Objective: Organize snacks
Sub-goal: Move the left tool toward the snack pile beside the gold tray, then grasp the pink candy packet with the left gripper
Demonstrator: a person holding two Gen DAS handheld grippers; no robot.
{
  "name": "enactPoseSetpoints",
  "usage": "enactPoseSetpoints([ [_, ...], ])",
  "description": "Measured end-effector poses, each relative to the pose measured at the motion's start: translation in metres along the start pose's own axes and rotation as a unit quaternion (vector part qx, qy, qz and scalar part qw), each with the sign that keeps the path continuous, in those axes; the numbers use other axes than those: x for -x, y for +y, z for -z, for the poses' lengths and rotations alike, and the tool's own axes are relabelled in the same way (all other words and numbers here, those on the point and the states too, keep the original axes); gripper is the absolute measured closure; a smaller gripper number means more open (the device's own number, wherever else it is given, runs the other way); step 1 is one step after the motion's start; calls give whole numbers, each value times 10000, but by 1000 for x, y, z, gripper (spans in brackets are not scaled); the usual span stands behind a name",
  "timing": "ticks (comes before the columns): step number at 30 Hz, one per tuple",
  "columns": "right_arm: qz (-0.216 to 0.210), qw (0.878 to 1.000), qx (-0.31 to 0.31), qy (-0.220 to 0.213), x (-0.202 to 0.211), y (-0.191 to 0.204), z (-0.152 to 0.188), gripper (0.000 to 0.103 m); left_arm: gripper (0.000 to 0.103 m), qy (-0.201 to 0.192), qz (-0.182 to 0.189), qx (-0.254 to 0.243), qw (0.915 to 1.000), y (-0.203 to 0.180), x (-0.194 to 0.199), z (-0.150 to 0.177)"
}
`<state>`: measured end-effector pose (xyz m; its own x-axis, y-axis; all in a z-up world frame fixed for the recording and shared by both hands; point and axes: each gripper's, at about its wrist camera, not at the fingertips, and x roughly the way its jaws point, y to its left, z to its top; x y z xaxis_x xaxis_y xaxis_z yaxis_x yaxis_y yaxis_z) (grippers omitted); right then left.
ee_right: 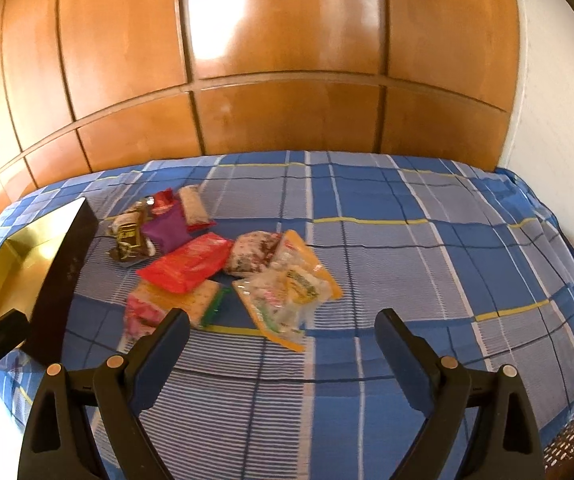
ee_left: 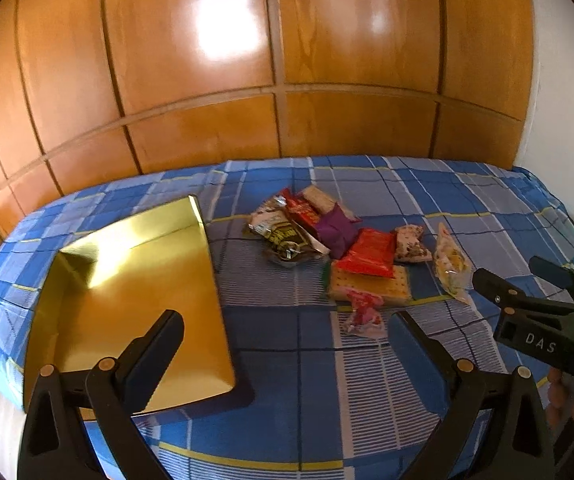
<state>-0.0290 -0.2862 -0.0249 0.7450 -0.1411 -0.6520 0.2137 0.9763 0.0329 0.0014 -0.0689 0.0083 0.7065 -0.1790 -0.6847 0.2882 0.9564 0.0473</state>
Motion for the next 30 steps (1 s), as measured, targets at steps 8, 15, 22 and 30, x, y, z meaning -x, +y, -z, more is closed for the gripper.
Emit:
enactPoseSetpoints([
  [8,79,9994,-289,160,-9,-29,5,8,29,546,602,-21,9967,-1,-36,-20],
  [15,-33,9984,-441,346,-16,-41,9,8,51,1182,1042,-285,9871,-25,-76,-21],
  [22,-145,9977,-439,503,-24,-49,17,9,51,1617,1068,-472,9799,-46,-108,-6],
  [30,-172,9969,-529,562,-28,-53,21,12,49,1759,992,-581,9777,-56,-135,-3],
])
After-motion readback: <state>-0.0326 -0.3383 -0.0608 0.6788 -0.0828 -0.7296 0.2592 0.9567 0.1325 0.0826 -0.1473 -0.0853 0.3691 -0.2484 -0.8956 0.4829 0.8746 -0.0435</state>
